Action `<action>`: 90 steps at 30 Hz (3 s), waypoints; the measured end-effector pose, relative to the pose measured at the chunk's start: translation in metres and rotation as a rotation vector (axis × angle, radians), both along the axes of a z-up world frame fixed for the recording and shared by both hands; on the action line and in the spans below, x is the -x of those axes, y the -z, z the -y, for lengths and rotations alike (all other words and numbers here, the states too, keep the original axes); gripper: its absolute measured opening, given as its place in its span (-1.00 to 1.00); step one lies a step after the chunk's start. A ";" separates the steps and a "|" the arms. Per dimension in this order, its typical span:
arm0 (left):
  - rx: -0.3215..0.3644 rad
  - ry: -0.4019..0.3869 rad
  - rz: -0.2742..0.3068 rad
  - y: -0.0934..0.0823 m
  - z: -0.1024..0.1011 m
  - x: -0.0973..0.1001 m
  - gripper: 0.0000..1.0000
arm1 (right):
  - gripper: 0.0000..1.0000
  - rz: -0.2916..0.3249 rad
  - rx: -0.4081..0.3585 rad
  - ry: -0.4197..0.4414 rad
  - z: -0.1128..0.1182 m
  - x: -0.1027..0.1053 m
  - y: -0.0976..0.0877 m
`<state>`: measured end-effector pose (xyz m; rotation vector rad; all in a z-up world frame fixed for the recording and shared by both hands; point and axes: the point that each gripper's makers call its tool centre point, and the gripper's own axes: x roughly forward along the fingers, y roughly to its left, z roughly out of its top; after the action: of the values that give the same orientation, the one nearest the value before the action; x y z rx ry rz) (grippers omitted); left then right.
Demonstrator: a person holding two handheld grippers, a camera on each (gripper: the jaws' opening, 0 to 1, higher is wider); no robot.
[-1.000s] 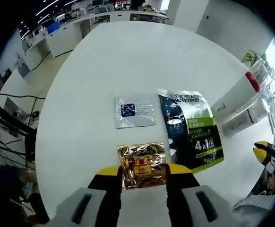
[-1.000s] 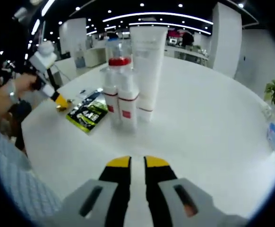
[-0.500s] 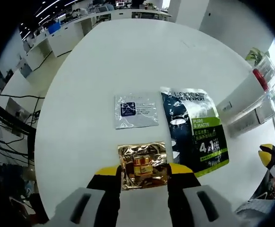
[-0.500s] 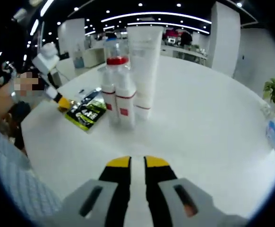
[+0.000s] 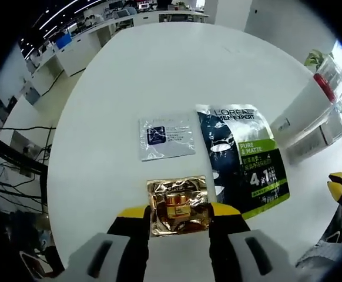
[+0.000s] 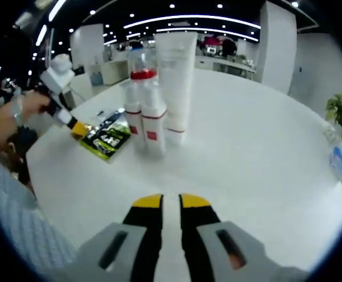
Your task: Arrange the skincare products in the storage area until every visible bottle or jar stands upright without overlapping.
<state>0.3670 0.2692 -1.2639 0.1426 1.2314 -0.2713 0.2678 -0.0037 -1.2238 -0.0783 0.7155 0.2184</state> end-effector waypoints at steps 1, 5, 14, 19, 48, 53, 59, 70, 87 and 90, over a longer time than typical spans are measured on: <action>-0.006 0.004 0.003 0.000 0.000 0.000 -0.20 | -0.81 -0.002 0.000 -0.001 0.000 0.000 0.000; -0.002 -0.002 0.008 0.000 -0.001 0.000 -0.20 | -0.81 -0.001 0.000 -0.004 -0.001 0.001 0.001; -0.010 0.008 0.061 -0.005 -0.004 -0.003 -0.19 | -0.81 0.004 -0.001 -0.011 -0.001 0.001 -0.001; 0.035 -0.006 0.103 -0.015 -0.005 -0.007 -0.09 | -0.81 0.009 -0.001 -0.021 -0.002 -0.003 -0.002; 0.311 0.049 0.644 -0.106 -0.013 0.018 0.29 | -0.36 0.337 -0.122 0.000 0.033 -0.022 -0.063; 0.334 0.062 0.768 -0.110 -0.006 0.024 0.35 | 0.12 0.410 -0.117 0.048 0.055 -0.020 -0.069; 0.336 0.082 0.910 -0.107 -0.010 0.028 0.45 | 0.49 0.546 -0.077 0.020 0.071 -0.015 -0.077; 0.415 -0.070 1.120 -0.080 -0.046 0.035 1.00 | 0.75 0.594 -0.094 0.100 0.105 0.004 -0.033; 0.382 -0.085 1.036 -0.049 -0.049 0.034 0.98 | 0.65 0.538 -0.011 0.228 0.139 -0.008 -0.005; 0.394 -0.093 1.028 -0.046 -0.053 0.039 0.98 | 0.59 0.524 0.002 0.242 0.143 -0.005 0.002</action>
<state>0.3282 0.3224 -1.2174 -0.1161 0.1520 -0.2963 0.2725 -0.1468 -1.2259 -0.0471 0.1991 -0.0377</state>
